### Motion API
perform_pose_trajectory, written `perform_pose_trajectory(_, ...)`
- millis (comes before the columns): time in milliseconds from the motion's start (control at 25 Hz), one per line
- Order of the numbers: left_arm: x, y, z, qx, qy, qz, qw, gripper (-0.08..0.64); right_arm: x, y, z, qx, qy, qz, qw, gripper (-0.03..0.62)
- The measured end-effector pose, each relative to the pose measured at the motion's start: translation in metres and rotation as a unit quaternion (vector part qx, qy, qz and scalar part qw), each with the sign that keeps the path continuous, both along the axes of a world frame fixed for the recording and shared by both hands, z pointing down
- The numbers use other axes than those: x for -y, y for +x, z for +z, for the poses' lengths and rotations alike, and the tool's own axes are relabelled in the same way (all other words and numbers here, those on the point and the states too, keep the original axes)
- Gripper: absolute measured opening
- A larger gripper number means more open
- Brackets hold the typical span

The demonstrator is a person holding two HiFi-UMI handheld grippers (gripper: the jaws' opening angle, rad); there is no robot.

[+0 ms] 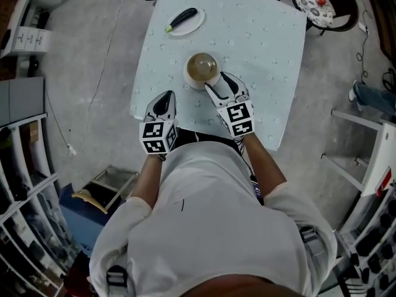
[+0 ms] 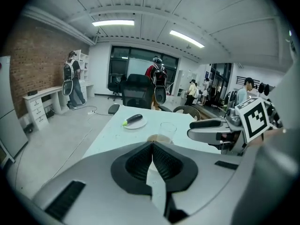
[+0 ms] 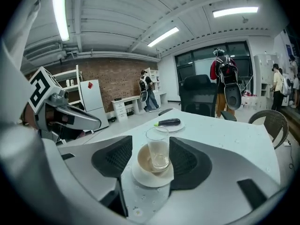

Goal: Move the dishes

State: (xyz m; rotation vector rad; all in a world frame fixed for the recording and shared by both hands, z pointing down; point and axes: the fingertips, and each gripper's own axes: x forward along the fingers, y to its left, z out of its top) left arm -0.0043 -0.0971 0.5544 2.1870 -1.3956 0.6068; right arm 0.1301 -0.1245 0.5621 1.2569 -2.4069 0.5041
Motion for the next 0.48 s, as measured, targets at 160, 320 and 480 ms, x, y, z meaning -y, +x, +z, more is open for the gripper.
perform_pose_trajectory(160,0.006,0.001,0.009,-0.009,-0.009,0.009,0.9999,0.020,0.009,-0.011,0.013,-0.011,-0.006,-0.004,1.000,0.262)
perform_pose_trajectory(320,0.018,-0.002,0.012,-0.019,-0.011,0.019,0.9996,0.020,0.022,-0.020,0.022,-0.014,-0.016,0.001,1.000,0.267)
perform_pose_trajectory(480,0.034,-0.015,0.009,-0.022,-0.010,0.030,0.9993,0.020,0.036,-0.024,0.037,-0.029,-0.022,0.016,0.999,0.287)
